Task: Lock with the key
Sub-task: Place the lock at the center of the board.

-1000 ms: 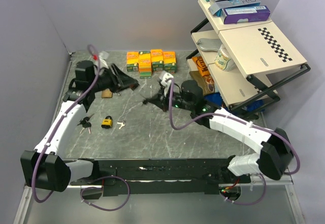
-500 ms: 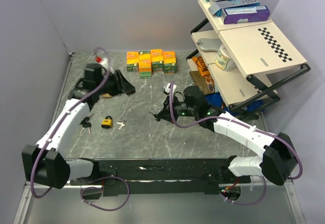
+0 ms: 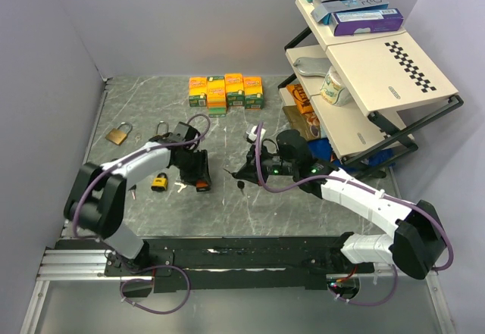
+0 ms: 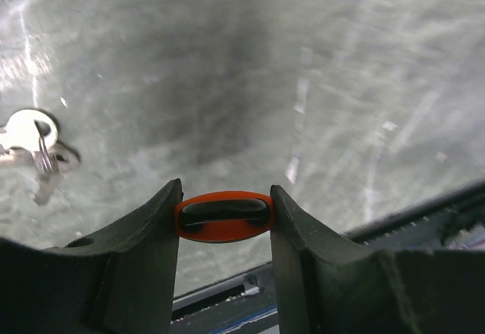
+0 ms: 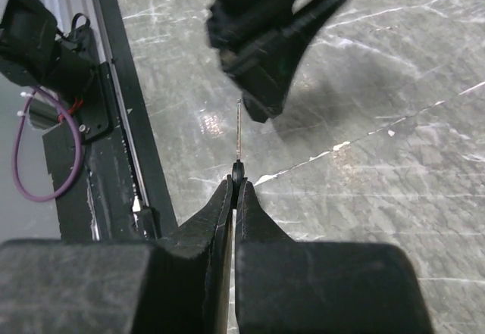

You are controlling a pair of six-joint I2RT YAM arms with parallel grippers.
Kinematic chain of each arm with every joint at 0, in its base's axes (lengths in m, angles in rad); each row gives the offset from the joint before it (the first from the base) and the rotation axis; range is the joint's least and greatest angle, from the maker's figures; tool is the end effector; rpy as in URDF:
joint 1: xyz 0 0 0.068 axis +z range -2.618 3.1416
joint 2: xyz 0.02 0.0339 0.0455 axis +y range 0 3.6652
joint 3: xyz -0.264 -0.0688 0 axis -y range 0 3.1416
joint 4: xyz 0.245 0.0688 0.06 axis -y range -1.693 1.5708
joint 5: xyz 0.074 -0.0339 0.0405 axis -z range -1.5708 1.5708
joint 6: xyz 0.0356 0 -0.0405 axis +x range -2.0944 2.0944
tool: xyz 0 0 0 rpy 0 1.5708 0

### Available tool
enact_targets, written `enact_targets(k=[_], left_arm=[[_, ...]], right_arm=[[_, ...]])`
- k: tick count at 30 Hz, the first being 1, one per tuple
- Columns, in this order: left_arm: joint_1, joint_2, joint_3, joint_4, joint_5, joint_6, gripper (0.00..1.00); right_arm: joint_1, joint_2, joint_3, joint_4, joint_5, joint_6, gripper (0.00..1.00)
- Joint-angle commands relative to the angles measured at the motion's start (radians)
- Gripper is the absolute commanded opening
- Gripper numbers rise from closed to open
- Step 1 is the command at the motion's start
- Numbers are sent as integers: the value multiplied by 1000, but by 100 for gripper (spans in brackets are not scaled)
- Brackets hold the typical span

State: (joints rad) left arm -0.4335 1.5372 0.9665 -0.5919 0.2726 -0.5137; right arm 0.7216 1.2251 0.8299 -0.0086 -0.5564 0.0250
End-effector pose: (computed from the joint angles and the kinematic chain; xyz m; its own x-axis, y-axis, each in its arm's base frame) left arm 0.2616 -0.1316 0.1961 -0.9719 -0.0716 -0.2243 0.0275 0.9115 -0.4103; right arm 0.1945 0.1962 0.2820 -0.3180 -0.2516 -0.9141 -0.9179 0.3231 0.2304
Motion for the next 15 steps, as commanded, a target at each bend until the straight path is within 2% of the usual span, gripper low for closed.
enact_targets(k=[1,8,13,15], left_arm=[[-7,90,95,-26,-44,-12,5],[-34,219,141,-49,-12,-17,4],[-53,267,153,-55,-12,-22,10],[-54,284,163,-68,-6,-20,17]], right_arm=[[-5,1,28,28,-36,-7,0],[-4,17,20,38,-34,-2,0],[-5,27,11,42,-17,0,0],[-7,36,5,45,-10,3,0]])
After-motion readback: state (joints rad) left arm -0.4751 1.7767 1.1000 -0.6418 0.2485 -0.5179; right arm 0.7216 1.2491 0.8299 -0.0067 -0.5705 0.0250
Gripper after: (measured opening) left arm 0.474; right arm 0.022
